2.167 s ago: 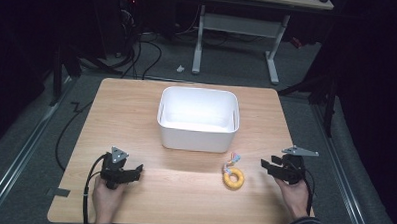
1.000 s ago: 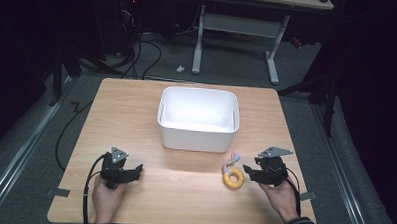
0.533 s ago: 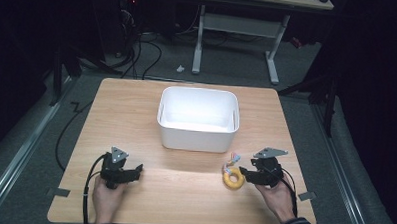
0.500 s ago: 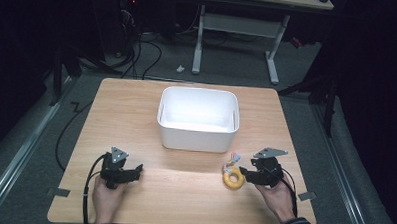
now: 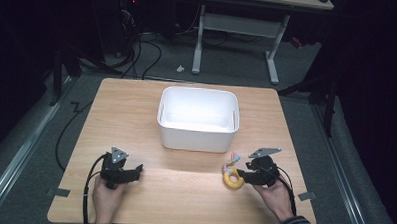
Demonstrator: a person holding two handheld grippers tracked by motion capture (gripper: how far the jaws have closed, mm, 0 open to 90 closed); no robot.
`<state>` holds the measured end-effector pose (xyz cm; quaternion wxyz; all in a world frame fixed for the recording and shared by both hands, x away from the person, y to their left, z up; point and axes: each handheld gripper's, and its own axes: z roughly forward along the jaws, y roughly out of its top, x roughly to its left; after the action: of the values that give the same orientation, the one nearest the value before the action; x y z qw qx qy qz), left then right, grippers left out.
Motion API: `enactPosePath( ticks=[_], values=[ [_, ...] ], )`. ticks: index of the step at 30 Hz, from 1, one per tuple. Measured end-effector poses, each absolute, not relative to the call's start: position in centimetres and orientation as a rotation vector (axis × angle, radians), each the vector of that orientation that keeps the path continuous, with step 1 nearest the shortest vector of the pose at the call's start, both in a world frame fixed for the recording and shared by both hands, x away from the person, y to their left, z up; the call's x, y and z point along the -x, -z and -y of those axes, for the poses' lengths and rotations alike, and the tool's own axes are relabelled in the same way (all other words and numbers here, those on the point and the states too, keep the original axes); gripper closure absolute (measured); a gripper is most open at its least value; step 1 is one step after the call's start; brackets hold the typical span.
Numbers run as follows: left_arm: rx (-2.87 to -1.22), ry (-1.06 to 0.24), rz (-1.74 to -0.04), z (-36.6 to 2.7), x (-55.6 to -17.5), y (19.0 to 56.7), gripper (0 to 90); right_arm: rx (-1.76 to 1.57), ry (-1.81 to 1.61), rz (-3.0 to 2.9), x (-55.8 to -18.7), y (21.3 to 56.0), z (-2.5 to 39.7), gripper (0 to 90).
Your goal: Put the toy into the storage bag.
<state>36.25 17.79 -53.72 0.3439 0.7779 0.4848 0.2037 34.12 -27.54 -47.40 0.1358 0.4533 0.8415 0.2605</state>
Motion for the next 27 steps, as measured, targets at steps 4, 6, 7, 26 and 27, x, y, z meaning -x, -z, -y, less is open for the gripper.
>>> enactPosePath(
  ticks=[4,6,7,26,27],
  values=[
    [-2.021,-0.529,-1.26,-17.8,-36.2,53.7,18.0,-1.325,-0.725,-2.476,-34.5,48.0,27.2,53.4],
    [-2.021,-0.529,-1.26,-17.8,-36.2,53.7,18.0,-1.331,-0.722,-2.479,-34.6,48.1,27.1,53.6],
    [-2.021,-0.529,-1.259,-17.8,-36.2,53.7,18.1,-1.331,-0.714,-2.483,-34.7,48.2,27.0,53.8],
    [-2.022,-0.527,-1.259,-17.8,-36.2,53.7,18.0,-1.359,-0.637,-2.55,-35.6,49.8,26.4,60.9],
    [-2.021,-0.527,-1.26,-17.8,-36.2,53.7,18.0,-1.35,-0.625,-2.551,-35.6,49.9,26.3,62.2]
  ],
)
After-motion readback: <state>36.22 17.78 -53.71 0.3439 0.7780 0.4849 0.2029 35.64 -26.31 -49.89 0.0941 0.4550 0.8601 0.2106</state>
